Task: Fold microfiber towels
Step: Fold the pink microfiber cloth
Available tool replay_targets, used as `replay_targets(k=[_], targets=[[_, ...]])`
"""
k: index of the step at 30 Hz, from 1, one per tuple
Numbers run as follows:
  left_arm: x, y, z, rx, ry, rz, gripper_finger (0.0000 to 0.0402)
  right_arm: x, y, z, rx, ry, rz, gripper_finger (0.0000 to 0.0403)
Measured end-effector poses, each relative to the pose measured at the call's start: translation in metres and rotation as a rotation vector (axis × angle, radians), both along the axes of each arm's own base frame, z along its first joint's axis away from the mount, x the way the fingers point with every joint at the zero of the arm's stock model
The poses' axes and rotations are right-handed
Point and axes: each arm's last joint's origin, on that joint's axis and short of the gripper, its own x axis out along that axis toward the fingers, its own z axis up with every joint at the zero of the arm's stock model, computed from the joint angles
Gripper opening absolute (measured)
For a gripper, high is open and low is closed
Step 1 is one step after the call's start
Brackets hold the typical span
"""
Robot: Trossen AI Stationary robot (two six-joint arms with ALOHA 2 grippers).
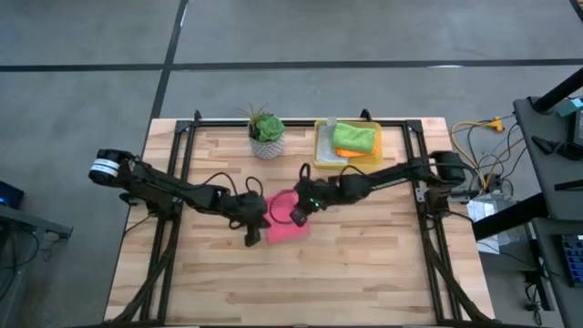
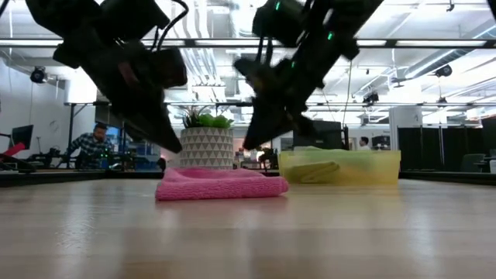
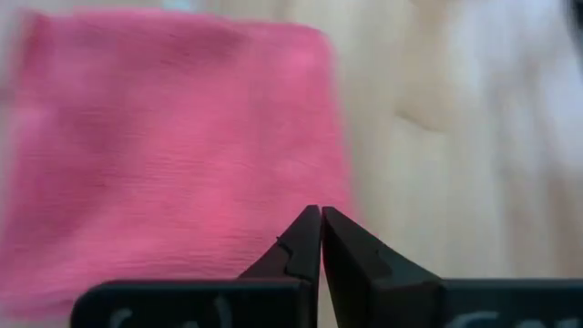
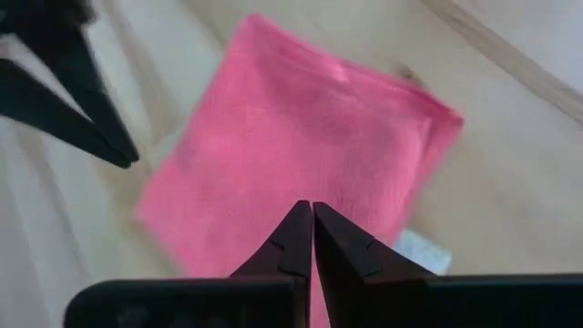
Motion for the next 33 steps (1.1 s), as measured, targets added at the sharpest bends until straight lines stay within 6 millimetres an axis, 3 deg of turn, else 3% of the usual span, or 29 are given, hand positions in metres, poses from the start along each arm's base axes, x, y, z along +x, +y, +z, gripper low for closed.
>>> replay_targets(k=[5, 11, 14, 18, 24, 29, 33], targets=[[0.001, 0.01, -0.002, 0.131, -0.007, 0.164, 0.0, 0.012, -0.019, -0.022, 0.029, 0.036, -0.03, 0.0008], [0.0, 0.016, -0.027, 0.153, 0.137, 0.199, 0.0, 0.021, -0.03, -0.043, 0.026, 0.091, -0.059, 0.0008], [0.0, 0.016, -0.03, 0.139, 0.156, 0.221, 0.0, 0.022, -0.033, -0.041, 0.003, 0.088, -0.079, 0.0008], [-0.001, 0.016, -0.019, 0.141, 0.1, 0.238, 0.0, 0.018, -0.031, -0.02, -0.065, 0.048, -0.071, 0.0008], [-0.007, 0.011, 0.001, 0.183, 0.008, 0.161, 0.0, 0.013, -0.011, 0.007, -0.183, -0.001, 0.216, 0.0008], [-0.007, -0.015, 0.009, 0.243, -0.08, -0.047, 0.0, 0.008, 0.016, 0.007, -0.174, -0.038, 0.603, 0.001], [0.0, -0.04, 0.011, 0.276, -0.108, -0.051, 0.0, 0.003, 0.031, 0.002, -0.232, -0.05, 0.782, 0.0031]])
